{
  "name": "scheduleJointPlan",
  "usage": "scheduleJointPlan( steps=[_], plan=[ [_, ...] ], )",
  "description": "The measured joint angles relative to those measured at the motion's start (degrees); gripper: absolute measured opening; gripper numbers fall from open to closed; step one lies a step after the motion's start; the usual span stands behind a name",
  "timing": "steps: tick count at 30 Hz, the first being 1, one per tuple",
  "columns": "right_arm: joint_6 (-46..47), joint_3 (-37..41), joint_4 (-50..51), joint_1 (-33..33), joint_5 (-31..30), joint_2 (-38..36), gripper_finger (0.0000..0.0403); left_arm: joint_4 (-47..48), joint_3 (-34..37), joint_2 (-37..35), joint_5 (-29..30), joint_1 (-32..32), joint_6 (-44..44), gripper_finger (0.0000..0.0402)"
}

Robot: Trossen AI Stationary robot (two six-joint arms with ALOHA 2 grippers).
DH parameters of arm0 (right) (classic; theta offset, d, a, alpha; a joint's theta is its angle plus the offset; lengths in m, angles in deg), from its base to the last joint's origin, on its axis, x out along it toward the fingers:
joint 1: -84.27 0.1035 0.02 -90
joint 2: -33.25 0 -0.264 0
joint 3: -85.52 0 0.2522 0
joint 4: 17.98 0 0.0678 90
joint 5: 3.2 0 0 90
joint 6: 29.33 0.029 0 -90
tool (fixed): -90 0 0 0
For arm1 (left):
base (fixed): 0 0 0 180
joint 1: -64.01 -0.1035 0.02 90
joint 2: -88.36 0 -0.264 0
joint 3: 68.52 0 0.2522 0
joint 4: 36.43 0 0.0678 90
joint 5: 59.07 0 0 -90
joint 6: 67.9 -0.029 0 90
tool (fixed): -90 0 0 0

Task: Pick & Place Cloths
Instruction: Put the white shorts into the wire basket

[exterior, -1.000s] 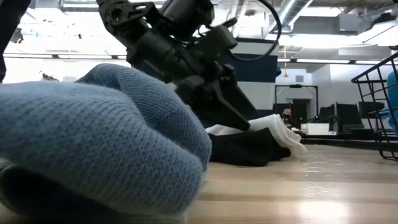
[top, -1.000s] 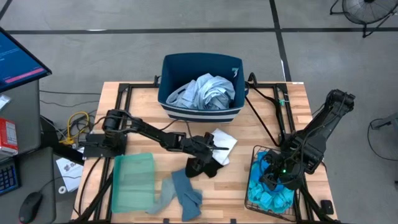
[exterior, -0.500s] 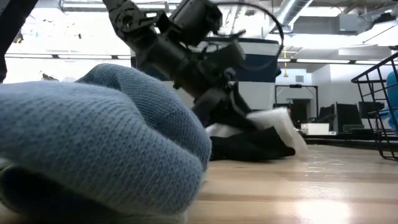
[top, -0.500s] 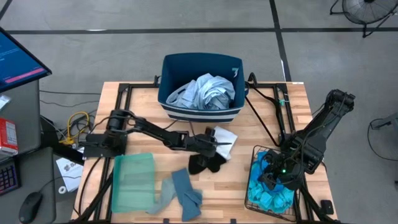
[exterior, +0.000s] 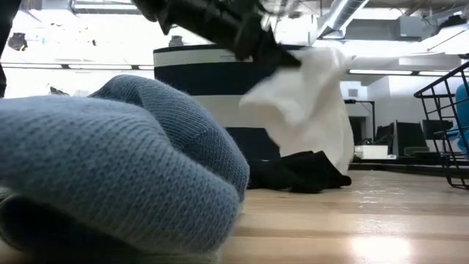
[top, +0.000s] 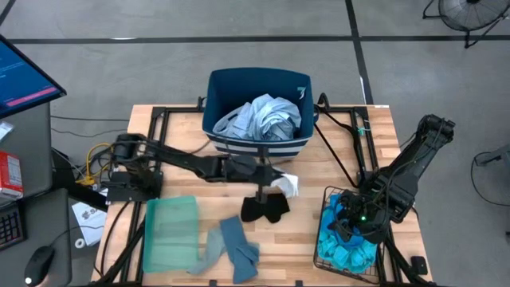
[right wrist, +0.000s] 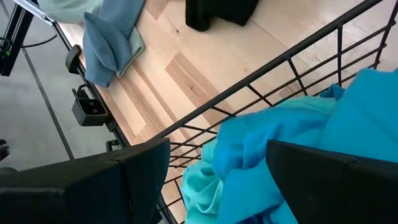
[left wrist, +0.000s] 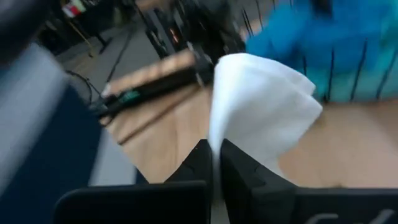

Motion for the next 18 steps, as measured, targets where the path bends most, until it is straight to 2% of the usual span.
scheduleJointPlan(
  steps=[10,18],
  plan=[
    [0.0,0.0,-1.6,0.0,-0.6,0.0,0.0260,-0.6,0.0,-17.4,-0.2,-1.8,19.4,0.0001],
    [-9.9,0.0,-16.1,0.0,-0.6,0.0,0.0260,-0.5,0.0,-27.8,0.1,-3.0,31.3,0.0001]
  ],
)
